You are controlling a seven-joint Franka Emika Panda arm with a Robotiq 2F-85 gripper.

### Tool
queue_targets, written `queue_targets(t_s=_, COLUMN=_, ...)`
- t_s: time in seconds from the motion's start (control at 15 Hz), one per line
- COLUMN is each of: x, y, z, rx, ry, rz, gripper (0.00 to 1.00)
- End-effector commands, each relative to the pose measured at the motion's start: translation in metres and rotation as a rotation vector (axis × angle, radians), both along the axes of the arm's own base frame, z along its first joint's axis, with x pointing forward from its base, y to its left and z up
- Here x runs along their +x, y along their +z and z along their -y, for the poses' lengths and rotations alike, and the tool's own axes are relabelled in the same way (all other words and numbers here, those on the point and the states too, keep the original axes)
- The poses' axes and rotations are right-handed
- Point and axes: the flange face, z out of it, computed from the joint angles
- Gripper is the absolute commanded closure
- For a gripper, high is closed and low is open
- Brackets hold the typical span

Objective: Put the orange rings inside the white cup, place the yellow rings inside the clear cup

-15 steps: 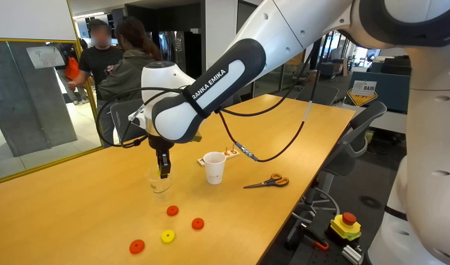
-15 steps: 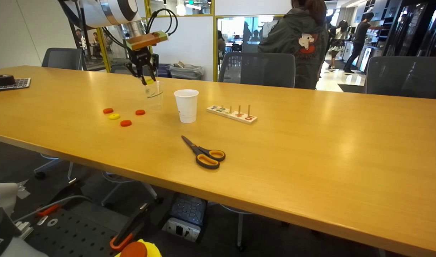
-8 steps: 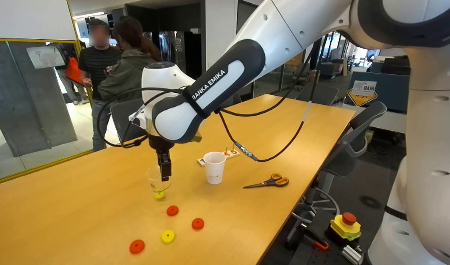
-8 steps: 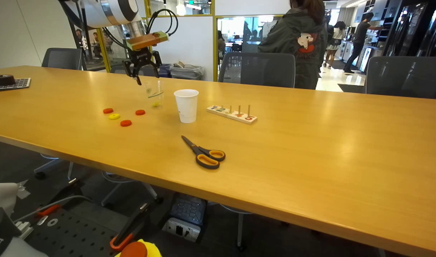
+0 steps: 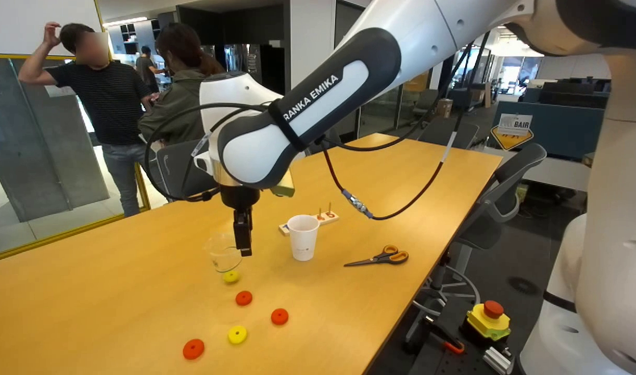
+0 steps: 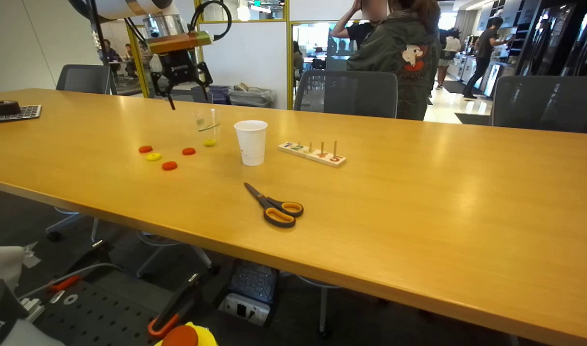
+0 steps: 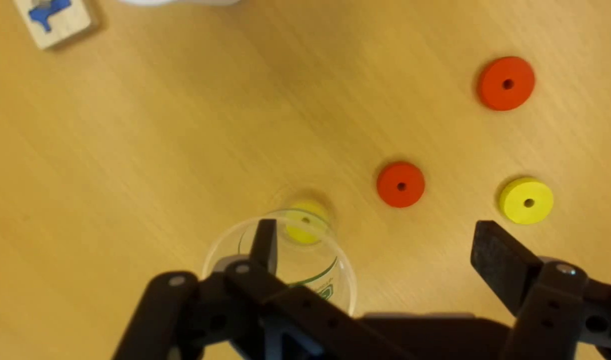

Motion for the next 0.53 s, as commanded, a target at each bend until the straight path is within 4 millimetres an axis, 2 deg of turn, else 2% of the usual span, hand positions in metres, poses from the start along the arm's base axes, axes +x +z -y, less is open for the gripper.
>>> queue_targets(t_s=0.0, x=-0.051, y=0.016, z=-0.005, rx=0.004, ry=-0.202, rz=-0.027, gripper=0.00)
queue_targets(t_s=0.27, x=-0.083, y=0.007, z=-0.015, rx=0.020, ry=-0.420, rz=-0.041, gripper=0.00)
queue_targets(t_s=0.47, x=-0.092, y=-0.011, z=-0.021, rx=0.041, ry=-0.577, rz=-0.021, gripper=0.00)
